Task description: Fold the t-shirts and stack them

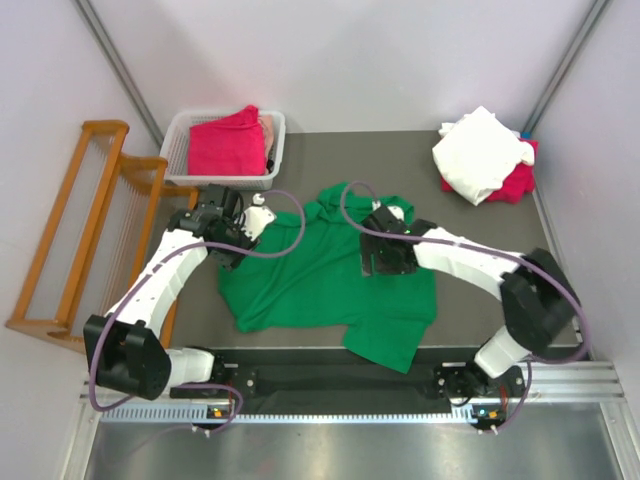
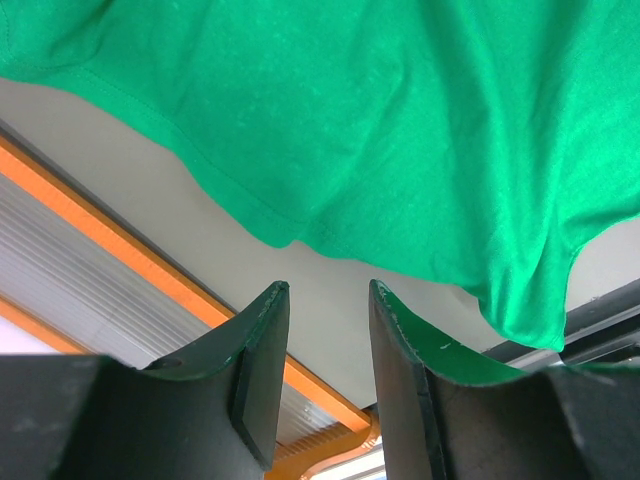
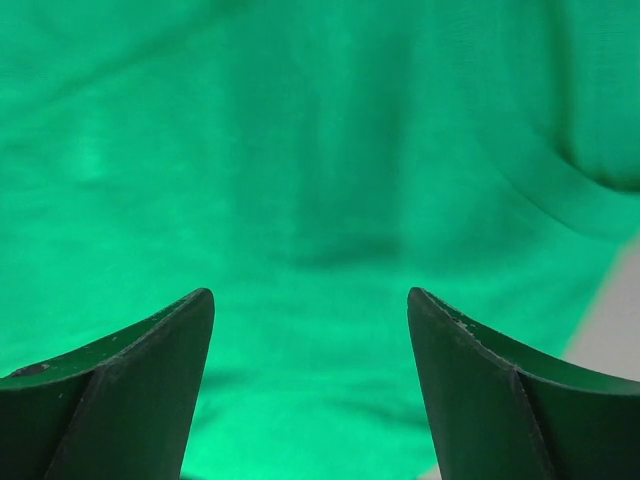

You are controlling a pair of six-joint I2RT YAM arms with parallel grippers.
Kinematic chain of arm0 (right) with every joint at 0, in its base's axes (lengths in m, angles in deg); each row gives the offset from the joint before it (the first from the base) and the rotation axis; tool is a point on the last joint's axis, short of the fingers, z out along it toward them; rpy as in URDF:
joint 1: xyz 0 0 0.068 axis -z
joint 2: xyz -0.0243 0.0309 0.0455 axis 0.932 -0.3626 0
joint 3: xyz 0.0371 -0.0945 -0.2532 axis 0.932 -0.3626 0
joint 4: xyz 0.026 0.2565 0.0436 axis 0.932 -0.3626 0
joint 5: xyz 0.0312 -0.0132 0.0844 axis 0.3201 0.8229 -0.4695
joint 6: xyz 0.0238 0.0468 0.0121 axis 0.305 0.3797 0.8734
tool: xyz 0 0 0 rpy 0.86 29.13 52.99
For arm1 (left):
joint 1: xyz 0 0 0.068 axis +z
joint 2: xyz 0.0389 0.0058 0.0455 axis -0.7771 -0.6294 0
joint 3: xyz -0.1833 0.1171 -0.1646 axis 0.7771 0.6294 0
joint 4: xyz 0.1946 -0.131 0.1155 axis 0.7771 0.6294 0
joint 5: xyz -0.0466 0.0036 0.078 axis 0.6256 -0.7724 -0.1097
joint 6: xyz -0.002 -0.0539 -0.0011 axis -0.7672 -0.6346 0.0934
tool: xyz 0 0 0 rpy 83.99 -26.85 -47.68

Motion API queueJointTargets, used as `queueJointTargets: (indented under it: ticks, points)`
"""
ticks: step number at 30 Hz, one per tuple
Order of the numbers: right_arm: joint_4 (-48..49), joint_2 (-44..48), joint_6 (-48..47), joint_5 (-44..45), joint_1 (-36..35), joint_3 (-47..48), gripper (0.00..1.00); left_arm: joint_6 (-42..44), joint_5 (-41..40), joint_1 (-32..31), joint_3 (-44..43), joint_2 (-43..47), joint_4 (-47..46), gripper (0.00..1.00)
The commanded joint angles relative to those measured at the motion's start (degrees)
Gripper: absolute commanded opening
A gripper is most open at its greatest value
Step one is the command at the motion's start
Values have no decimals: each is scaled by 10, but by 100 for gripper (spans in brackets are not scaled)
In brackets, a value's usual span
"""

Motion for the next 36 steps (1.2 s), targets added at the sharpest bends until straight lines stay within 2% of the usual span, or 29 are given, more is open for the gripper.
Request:
queueJointTargets:
  ticks: [1, 8, 14, 21, 36]
  points:
    - [81, -68, -41, -35, 8, 11, 76, -12, -6, 2, -16, -4, 0, 43]
    - [86, -109, -33, -43, 12, 24, 76, -2, -8, 2, -26, 6, 5, 43]
    - [66, -83, 8, -43, 14, -30, 77, 3, -31, 2, -34, 10, 12, 43]
    - [37, -22, 71, -16, 30, -116, 79, 20, -47, 3, -34, 25, 19, 43]
    - [-61, 117, 82, 29, 111, -191, 82, 45, -40, 28, -27, 40, 24, 43]
